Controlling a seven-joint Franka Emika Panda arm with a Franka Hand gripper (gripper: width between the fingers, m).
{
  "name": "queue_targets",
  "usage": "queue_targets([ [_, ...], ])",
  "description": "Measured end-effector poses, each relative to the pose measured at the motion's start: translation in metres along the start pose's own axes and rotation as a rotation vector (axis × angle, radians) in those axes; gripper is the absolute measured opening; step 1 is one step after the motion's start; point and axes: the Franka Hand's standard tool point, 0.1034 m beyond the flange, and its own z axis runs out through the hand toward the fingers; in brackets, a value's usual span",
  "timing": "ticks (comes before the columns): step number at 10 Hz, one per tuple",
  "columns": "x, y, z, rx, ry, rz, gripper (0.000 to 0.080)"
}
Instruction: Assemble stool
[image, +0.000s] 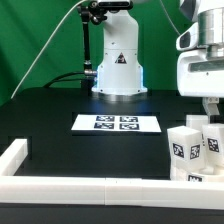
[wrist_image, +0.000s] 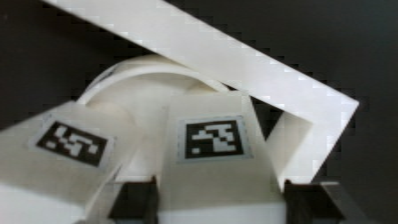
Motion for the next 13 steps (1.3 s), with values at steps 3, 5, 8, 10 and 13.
queue_targets([
  [3,0.008,0.002,0.0,0.038,-0.059,0.362,0.0337],
  [5,0.011,0.0,0.001,0.049,-0.083,0.559,0.0337],
  [8,0.017,-0.001,0.001,0.076,-0.096,0.762,0.0337],
  [10,0.017,-0.002,0.002,0.072,-0.102,0.941,0.0337],
  [13,0.017,-0.002,0.002,0.056,-0.111,1.086,0.0337],
])
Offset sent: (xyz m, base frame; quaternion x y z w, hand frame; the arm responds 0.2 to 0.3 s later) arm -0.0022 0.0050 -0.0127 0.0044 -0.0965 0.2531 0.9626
